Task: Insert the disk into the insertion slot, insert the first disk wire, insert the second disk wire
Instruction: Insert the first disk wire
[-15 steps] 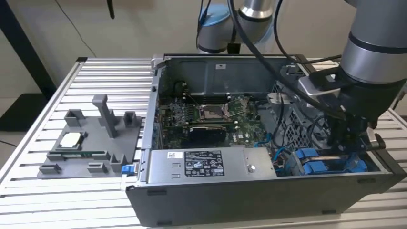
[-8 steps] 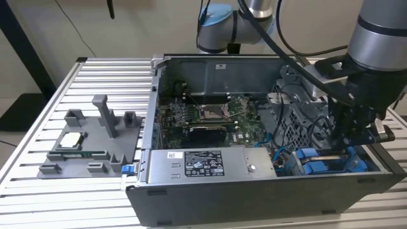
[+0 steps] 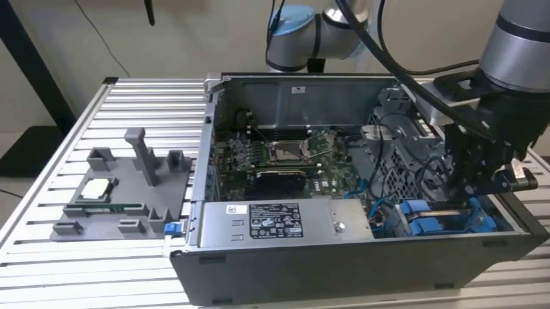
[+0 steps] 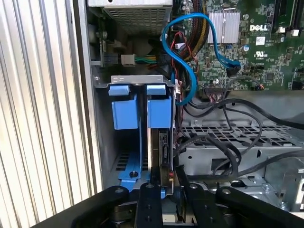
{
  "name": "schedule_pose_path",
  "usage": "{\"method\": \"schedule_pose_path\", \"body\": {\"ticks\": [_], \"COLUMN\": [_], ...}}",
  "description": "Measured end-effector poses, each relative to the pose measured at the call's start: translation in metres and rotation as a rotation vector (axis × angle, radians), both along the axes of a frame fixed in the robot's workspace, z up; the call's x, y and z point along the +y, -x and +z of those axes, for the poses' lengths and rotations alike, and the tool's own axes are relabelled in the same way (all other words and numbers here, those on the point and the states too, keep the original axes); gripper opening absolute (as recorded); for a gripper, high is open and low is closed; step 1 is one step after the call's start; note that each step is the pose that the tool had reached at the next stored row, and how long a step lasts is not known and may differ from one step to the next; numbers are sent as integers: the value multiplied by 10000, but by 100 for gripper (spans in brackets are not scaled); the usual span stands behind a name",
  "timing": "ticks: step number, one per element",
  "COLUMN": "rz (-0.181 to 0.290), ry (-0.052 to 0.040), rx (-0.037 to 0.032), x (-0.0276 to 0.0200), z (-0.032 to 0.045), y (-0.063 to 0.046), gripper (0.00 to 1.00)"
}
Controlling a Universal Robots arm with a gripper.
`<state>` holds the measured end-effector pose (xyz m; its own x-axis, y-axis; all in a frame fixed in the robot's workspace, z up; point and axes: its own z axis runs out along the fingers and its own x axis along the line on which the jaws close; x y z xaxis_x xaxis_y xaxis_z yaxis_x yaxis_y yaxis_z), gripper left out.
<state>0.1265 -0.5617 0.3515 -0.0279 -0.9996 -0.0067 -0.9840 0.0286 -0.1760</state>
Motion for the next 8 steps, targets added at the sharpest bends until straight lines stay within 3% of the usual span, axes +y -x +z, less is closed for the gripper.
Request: {"method": "schedule_pose_path", "body": {"ticks": [2,5,6,8], "rz": [0,-2,-2,-2], "ry": [-5,-92,-173,-429], "rx": [134,175,176,177], "x": [0,-1,0,0], "z": [19,46,49,51], "y": [-16,-24,-25,-27], "gripper": [27,27,27,27]}}
